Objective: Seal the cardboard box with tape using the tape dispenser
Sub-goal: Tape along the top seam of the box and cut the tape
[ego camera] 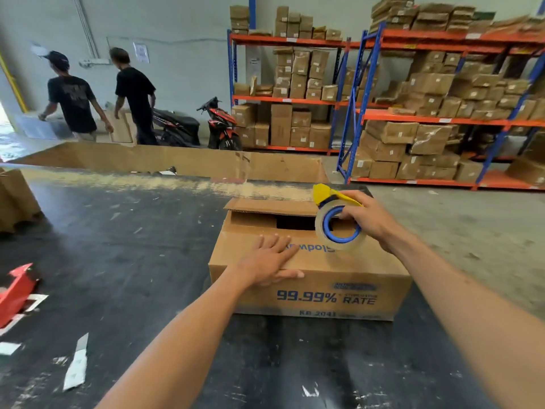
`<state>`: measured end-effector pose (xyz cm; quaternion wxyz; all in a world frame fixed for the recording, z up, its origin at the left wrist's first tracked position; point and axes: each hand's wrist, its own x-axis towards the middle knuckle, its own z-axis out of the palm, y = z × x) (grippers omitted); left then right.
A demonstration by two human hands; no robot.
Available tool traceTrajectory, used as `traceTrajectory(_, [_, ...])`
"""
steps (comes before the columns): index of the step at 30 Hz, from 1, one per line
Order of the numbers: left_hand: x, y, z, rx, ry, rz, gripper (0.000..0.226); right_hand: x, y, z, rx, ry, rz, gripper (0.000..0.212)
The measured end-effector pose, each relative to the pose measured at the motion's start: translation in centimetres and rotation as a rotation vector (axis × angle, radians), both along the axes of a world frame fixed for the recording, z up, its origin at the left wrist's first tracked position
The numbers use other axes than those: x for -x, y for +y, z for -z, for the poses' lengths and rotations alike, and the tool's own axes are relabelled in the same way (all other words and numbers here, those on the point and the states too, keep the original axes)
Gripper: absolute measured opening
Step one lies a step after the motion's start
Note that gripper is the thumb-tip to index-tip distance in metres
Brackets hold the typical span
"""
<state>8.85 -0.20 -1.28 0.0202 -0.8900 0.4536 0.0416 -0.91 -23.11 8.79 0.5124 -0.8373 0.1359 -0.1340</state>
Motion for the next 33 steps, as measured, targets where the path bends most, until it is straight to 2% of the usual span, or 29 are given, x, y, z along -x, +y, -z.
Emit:
traceTrajectory(8, [1.7, 1.5, -1.6, 0.022, 0.063, 0.047, 0.085, -4.7, 0.7, -0.7, 0.025, -0.070, -0.073, 0.047])
traceTrajectory(10, [1.2, 1.7, -3.0, 0.184, 0.098, 0.042, 0.072, -5.7, 1.1, -1.1, 0.036, -0.085, -0.102, 0.049])
traceTrajectory(11, [0.6, 1.7, -3.6, 0.323, 0.046, 0.025, 0.062, -6.4, 1.3, -1.2, 0.036, -0.105, -0.108, 0.050])
traceTrajectory(13, [-1.1, 1.3, -4.1, 0.520, -0.178, -0.051, 0.051, -7.8, 1.7, -1.2, 0.002, -0.149, -0.097, 0.050])
traceTrajectory(14, [-2.1, 1.0, -4.1, 0.528, -0.262, -0.110, 0.051, -8.5, 2.0, -1.2, -0.017, -0.170, -0.086, 0.050])
traceTrajectory(16, [-3.7, 0.4, -3.7, 0.411, -0.260, -0.238, 0.054, -9.7, 2.5, -0.7, -0.043, -0.206, -0.073, 0.050])
traceTrajectory(18, [-4.4, 0.1, -2.9, 0.379, -0.111, -0.347, 0.050, -10.4, 3.0, 0.5, -0.041, -0.220, -0.098, 0.049])
traceTrajectory(19, [-4.6, 0.1, -2.5, 0.443, -0.041, -0.388, 0.045, -10.6, 3.2, 1.3, -0.034, -0.222, -0.121, 0.050])
traceTrajectory(22, [-5.3, 0.7, -1.4, 0.753, 0.132, -0.522, 0.036, -10.6, 3.7, 4.6, 0.010, -0.235, -0.167, 0.055])
traceTrajectory(25, [-6.8, 1.3, -1.2, 1.065, 0.414, -0.718, 0.033, -10.6, 3.8, 6.5, 0.040, -0.288, -0.170, 0.057])
traceTrajectory(28, [-7.8, 1.6, -2.7, 1.280, 0.686, -0.810, 0.051, -11.2, 3.7, 6.7, 0.134, -0.315, -0.191, 0.058])
traceTrajectory(30, [-8.0, 1.7, -4.1, 1.307, 0.869, -0.840, 0.066, -11.6, 3.9, 6.8, 0.206, -0.326, -0.215, 0.058])
traceTrajectory(33, [-7.7, 1.9, -7.0, 1.224, 1.165, -0.834, 0.072, -11.8, 4.5, 6.7, 0.324, -0.319, -0.248, 0.060])
